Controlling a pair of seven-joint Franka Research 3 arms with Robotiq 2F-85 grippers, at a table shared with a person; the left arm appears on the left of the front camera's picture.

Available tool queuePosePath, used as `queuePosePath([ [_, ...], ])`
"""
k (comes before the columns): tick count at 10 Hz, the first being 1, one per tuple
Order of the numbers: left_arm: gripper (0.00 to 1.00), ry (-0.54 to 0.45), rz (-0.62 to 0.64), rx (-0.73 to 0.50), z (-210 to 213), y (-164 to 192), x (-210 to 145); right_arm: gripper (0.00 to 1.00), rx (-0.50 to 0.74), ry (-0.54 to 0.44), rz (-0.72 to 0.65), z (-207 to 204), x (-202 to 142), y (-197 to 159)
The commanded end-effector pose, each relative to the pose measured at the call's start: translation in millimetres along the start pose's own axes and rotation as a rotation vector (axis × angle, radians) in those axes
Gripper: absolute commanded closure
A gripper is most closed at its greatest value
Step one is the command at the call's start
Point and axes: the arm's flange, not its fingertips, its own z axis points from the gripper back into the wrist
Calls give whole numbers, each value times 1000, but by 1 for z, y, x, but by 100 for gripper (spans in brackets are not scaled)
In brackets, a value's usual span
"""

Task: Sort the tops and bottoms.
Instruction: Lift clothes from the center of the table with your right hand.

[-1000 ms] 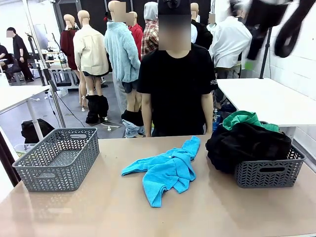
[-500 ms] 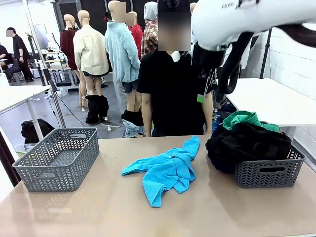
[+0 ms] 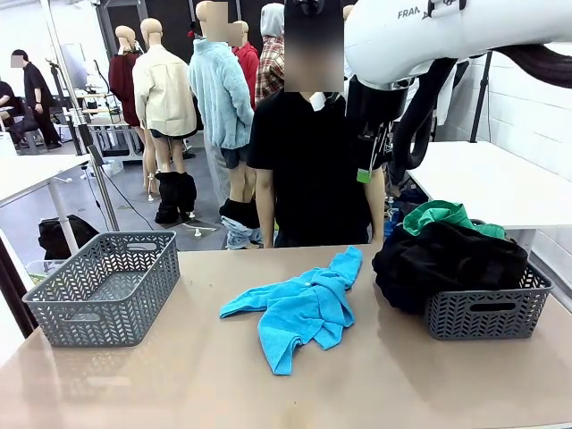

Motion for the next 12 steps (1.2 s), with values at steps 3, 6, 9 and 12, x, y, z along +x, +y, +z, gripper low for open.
queuePosePath([
  [3, 0, -1, 14, -13, 1, 0, 0, 0, 247, -36, 72, -102, 65, -30],
  [6, 0, -1, 14, -13, 1, 0, 0, 0, 403, -44, 28, -186, 87, -19],
  [9, 0, -1, 14, -13, 1, 0, 0, 0, 400, -102, -43, -236, 98, 3],
  [12, 0, -1, 14, -13, 1, 0, 0, 0, 476, -66, -115, -264, 107, 5],
])
